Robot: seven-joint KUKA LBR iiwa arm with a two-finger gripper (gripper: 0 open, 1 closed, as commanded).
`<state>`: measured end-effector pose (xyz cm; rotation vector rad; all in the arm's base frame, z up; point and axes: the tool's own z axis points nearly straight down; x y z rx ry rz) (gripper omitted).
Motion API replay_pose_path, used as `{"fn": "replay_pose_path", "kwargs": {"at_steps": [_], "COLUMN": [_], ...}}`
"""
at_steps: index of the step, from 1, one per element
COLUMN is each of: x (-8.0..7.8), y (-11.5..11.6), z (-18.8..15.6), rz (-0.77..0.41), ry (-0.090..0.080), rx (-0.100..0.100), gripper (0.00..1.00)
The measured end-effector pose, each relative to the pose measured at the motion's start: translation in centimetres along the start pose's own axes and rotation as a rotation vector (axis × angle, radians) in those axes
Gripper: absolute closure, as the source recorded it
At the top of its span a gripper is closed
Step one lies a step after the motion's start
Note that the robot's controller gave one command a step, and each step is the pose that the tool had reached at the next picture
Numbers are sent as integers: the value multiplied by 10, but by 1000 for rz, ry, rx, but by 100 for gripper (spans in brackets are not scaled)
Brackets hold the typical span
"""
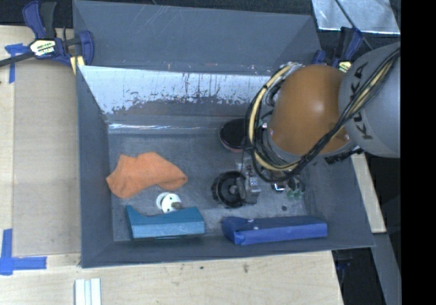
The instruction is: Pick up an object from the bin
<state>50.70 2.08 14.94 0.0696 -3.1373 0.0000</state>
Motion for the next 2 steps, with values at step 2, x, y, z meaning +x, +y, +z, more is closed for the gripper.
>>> {"fn": "replay_pose_path", "kwargs": {"at_steps": [2], "x": [-13], "y": [-7], "z": [-71], "rz": [-47], "ry": [1], "rx": [0], "gripper": [100]}}
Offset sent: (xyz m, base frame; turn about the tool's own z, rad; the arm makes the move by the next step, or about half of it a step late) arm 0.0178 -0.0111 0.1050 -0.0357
